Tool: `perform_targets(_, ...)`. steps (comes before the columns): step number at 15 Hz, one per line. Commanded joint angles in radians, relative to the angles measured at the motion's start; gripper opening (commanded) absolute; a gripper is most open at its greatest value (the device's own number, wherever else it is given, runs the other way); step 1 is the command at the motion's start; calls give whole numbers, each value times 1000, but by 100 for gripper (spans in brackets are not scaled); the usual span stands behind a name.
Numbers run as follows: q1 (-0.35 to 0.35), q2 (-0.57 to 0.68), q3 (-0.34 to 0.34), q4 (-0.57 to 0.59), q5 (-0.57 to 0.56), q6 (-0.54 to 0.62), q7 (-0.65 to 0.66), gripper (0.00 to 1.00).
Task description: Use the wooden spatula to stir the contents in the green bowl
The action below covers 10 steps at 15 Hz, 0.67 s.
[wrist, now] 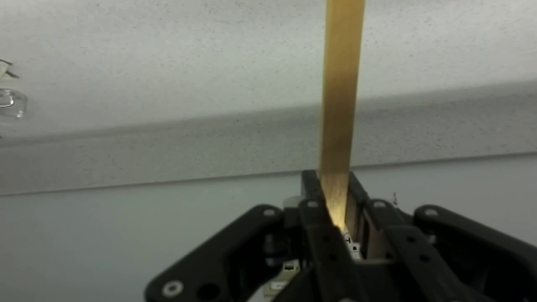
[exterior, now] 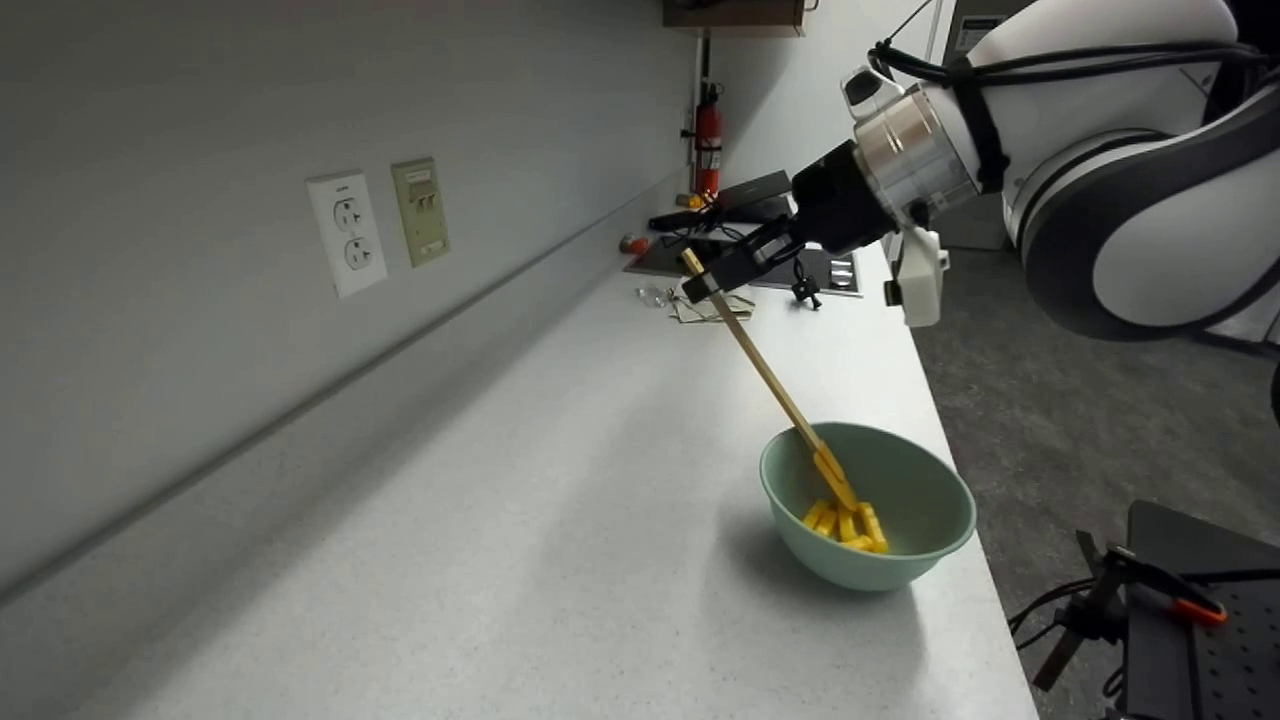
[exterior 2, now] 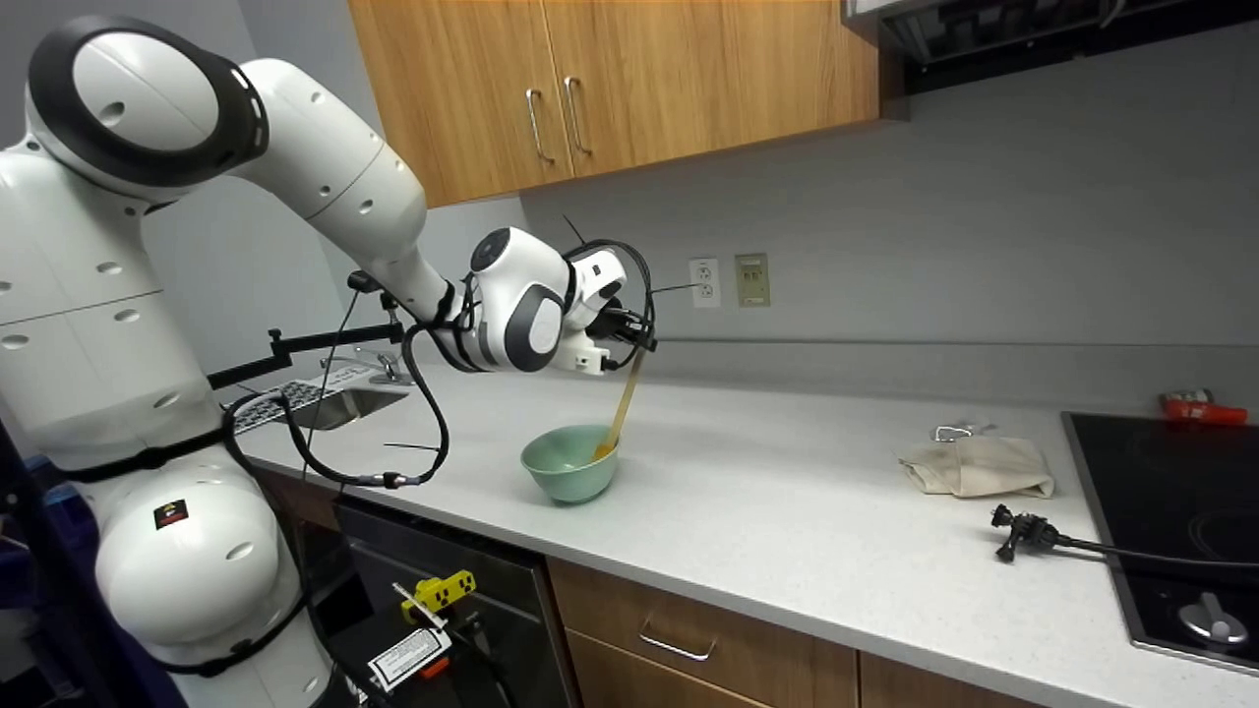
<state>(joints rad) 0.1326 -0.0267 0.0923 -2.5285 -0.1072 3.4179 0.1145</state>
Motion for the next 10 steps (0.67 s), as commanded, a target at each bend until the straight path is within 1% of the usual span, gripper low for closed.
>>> perform_targets(1, -10, -9, 6, 7, 26, 14, -40, 4)
perform_targets(2, -5, -9, 11, 9, 28, 14, -32, 4)
perform_targets(6, 31, 11, 19, 24, -42, 37, 82, 4)
perform_targets(10, 49, 18, 25, 29, -72, 38, 129, 4)
